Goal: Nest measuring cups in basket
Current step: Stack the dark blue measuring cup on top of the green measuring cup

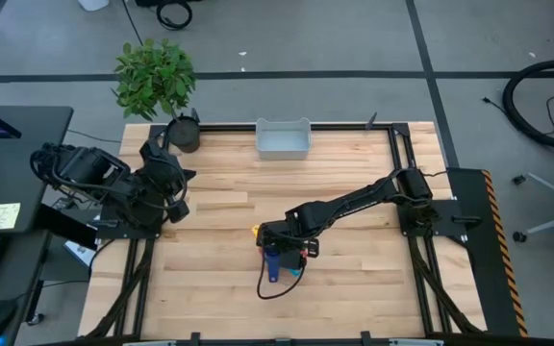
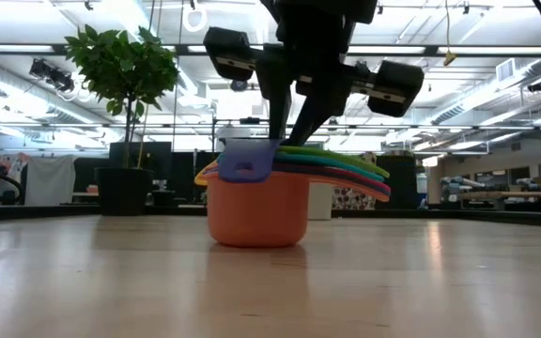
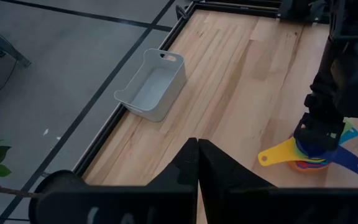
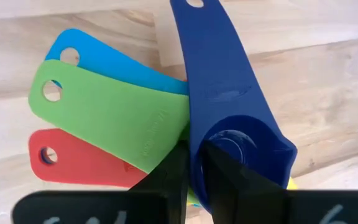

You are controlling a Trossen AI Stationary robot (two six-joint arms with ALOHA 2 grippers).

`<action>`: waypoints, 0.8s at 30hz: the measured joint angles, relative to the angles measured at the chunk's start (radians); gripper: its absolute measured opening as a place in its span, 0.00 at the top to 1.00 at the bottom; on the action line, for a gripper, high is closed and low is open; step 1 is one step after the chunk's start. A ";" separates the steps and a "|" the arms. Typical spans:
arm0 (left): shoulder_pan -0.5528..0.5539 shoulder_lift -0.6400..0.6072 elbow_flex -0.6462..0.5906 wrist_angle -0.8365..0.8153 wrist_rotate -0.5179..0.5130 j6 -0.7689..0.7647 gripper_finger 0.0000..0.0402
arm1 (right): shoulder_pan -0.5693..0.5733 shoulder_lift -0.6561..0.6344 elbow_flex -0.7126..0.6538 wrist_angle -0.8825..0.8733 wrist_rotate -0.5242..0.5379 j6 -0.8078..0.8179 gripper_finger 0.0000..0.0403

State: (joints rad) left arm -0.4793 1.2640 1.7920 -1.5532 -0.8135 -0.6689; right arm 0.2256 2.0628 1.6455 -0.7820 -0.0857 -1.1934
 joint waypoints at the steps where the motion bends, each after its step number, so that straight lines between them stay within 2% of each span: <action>1: 0.000 0.000 0.000 0.000 0.000 0.000 0.98 | 0.000 0.000 0.000 0.000 -0.005 0.007 0.87; 8: 0.000 0.000 0.000 0.000 0.006 0.001 0.98 | -0.001 0.000 0.000 0.001 -0.013 0.077 0.87; 14: 0.000 0.000 0.000 0.000 0.006 0.001 0.98 | -0.017 0.000 0.000 0.003 -0.072 0.144 0.87; 24: 0.000 0.000 0.000 0.000 0.007 0.001 0.98 | -0.019 -0.006 0.000 -0.016 -0.076 0.170 0.87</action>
State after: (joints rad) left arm -0.4793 1.2640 1.7920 -1.5533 -0.8066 -0.6682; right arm 0.2066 2.0567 1.6451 -0.7978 -0.1615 -1.0230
